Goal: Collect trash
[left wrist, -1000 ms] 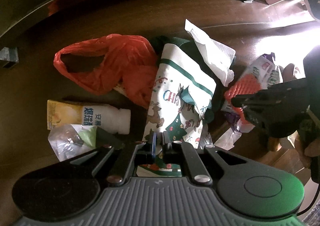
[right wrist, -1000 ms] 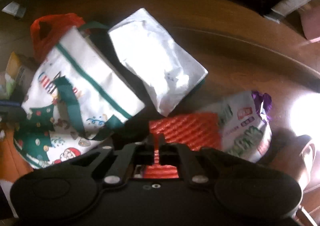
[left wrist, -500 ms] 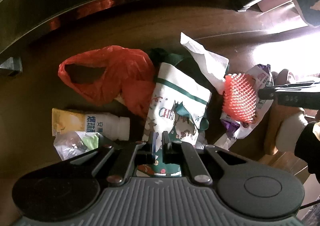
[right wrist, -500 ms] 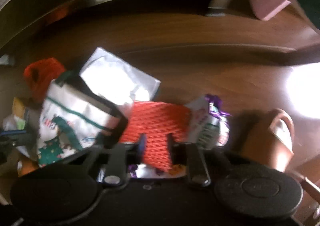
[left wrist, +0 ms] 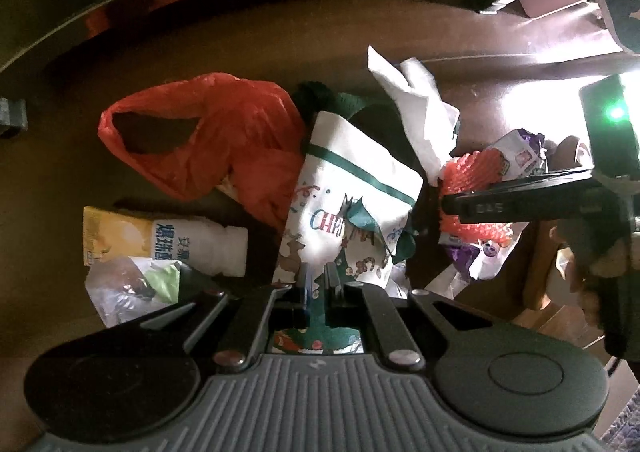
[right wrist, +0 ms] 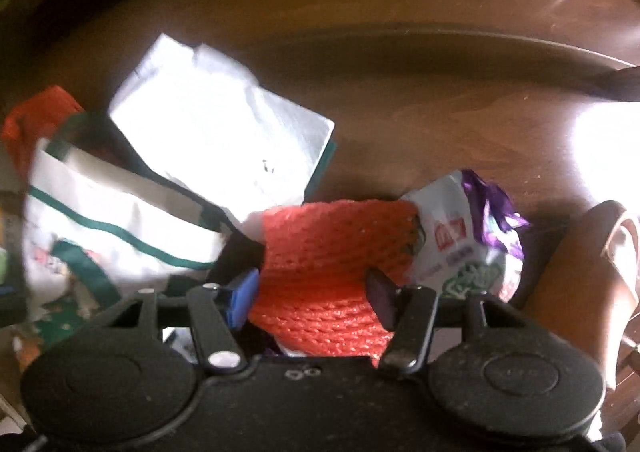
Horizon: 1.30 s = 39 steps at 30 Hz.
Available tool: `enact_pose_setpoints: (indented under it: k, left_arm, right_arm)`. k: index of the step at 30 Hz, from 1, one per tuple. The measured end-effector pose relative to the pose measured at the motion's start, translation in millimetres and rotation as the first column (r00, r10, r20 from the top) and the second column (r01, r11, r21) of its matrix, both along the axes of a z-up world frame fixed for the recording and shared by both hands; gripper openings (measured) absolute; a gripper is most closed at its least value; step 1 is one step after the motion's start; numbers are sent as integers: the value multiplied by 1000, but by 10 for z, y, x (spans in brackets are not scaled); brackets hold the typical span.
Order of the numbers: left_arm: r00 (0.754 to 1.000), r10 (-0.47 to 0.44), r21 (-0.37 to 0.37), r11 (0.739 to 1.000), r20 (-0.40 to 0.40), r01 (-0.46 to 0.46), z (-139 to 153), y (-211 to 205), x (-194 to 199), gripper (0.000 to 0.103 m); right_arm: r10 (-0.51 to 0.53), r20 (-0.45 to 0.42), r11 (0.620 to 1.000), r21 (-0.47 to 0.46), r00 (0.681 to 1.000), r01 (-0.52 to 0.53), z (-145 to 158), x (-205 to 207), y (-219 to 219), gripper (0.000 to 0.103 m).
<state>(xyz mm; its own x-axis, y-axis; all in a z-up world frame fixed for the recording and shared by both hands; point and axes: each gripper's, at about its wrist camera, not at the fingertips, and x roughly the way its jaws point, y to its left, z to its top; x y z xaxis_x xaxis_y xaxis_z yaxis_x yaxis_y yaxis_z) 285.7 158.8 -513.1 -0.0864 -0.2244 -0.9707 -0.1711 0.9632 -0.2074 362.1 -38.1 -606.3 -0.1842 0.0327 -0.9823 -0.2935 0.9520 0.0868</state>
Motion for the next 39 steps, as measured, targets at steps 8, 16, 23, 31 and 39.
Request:
enact_pose_setpoints:
  k: [8, 16, 23, 31, 39]
  left_arm:
    - [1000, 17, 5, 1000, -18, -17, -108, -5, 12, 5]
    - [999, 47, 18, 999, 0, -47, -7, 66, 25, 2]
    - [999, 17, 34, 999, 40, -19, 192, 108, 2, 2]
    - [995, 63, -38, 997, 80, -61, 40, 155, 60, 74]
    - [995, -18, 3, 1000, 98, 18, -236, -79, 121, 71]
  right_arm:
    - [37, 53, 999, -26, 998, -36, -39, -85, 31, 39]
    - [39, 95, 999, 20, 995, -41, 448, -107, 23, 18]
    - [20, 184, 996, 80, 983, -36, 1397, -111, 27, 18]
    - [57, 294, 979, 173, 954, -111, 2345, -156, -24, 19]
    - [-16, 235, 983, 179, 972, -27, 2086, 19, 19, 19]
